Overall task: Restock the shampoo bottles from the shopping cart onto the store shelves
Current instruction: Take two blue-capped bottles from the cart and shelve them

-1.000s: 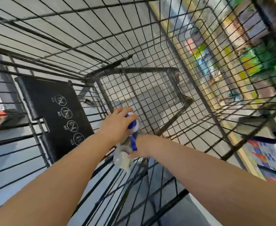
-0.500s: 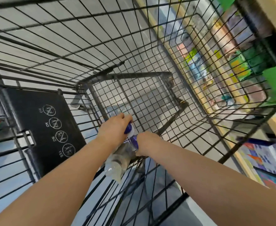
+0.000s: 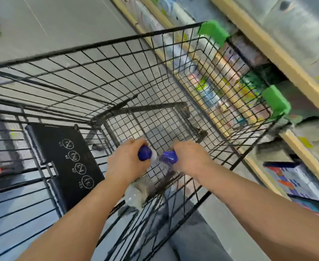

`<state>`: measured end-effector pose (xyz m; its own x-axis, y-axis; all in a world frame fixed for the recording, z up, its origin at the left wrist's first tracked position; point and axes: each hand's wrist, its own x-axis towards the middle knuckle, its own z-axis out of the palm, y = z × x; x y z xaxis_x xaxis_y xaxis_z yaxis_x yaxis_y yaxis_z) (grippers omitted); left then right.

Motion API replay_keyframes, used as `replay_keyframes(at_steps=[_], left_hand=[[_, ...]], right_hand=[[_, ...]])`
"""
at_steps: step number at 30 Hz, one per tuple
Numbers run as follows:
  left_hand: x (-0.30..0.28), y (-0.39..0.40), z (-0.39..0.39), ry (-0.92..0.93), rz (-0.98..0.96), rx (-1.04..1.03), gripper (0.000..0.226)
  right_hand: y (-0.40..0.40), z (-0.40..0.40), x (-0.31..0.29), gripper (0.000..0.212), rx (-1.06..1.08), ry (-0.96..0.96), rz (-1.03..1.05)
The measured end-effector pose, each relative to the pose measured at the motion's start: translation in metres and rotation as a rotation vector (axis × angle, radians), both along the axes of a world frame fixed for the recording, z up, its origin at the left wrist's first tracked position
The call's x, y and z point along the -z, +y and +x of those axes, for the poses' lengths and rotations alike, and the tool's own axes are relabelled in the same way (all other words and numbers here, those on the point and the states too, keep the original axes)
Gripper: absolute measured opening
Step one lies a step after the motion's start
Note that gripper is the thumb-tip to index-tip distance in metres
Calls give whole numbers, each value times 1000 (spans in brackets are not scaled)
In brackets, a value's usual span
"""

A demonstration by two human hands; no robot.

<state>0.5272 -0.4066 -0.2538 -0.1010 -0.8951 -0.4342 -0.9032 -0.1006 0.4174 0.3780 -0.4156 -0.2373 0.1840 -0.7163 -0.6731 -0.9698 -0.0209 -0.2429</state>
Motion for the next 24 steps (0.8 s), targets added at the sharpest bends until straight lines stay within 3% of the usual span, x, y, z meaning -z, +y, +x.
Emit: replay_keyframes(at_steps=[10,14,18,24], left_hand=[[-120,14,-52,333,-394,-35,46],[-164,17,-86,402,-474,84,52],[-197,21,-130,447,-590,287,41],[-241,45,-212,548,-612,510,44]], right_hand=[[49,-72,-132,39,292,-90,-461],[67,-101,-173,39,308,-104,-651],[95,-142,-205,43,351,-87,-819],[149,-213,-245,43,459,-71,-988]])
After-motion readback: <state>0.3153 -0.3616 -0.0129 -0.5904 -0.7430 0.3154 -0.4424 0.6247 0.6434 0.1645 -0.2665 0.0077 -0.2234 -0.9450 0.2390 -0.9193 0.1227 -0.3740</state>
